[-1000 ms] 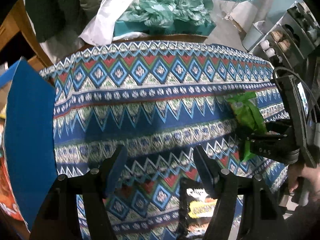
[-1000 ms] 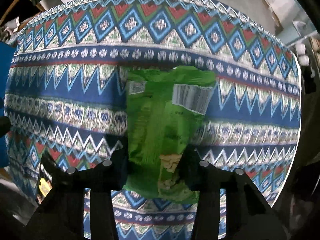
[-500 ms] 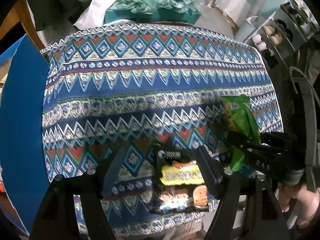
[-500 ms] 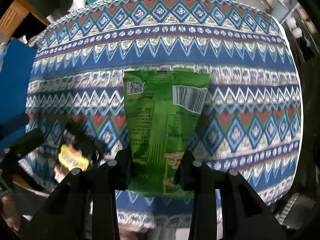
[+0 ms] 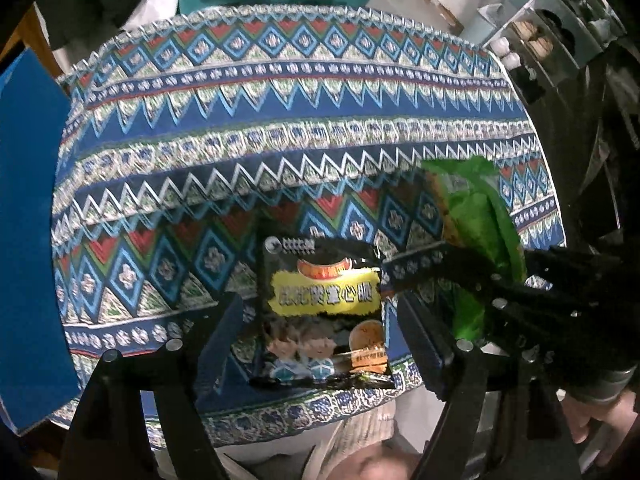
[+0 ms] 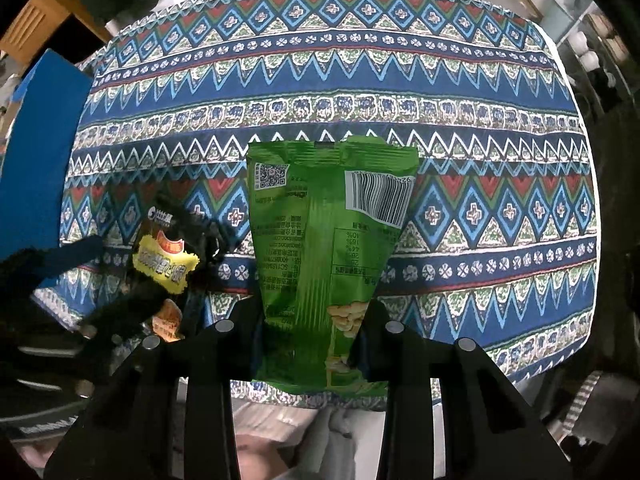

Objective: Organize snacks
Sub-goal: 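Grasp the black-yellow biscuit packet with the left tool while the right tool holds the green bag, then carry the black packet and green bag over the box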

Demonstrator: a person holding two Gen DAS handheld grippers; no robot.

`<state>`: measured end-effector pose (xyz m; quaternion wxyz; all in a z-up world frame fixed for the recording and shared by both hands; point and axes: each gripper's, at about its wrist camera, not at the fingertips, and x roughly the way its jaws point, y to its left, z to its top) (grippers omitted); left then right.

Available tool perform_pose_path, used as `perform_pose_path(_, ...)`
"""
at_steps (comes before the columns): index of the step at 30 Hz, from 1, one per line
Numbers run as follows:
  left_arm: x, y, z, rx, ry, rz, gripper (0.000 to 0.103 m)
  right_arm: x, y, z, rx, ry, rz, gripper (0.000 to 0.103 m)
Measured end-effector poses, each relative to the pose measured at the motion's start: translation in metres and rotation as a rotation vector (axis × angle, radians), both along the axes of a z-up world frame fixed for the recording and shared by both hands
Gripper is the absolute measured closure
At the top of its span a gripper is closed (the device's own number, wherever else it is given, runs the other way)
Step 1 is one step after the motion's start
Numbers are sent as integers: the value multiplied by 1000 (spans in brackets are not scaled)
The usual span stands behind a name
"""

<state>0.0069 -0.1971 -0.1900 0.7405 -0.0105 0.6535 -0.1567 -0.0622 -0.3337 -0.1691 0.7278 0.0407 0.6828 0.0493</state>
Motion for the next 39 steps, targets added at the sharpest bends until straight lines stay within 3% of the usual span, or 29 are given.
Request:
perform_pose_path(13, 1, -10, -25, 7, 51, -23, 18, -3, -15, -9, -14, 23, -11, 70)
perform_pose_path(16, 0, -9, -28, 13, 55, -43, 35, -6, -13, -11, -13, 21, -15, 70)
perform_pose_path(21, -2, -12, -28, 17, 33, -56, 40, 9, -16, -13, -8, 1, -25, 70)
perform_pose_path(39, 17, 31, 32, 71, -146, 16, 40, 48, 1, 38, -7, -115, -8, 70)
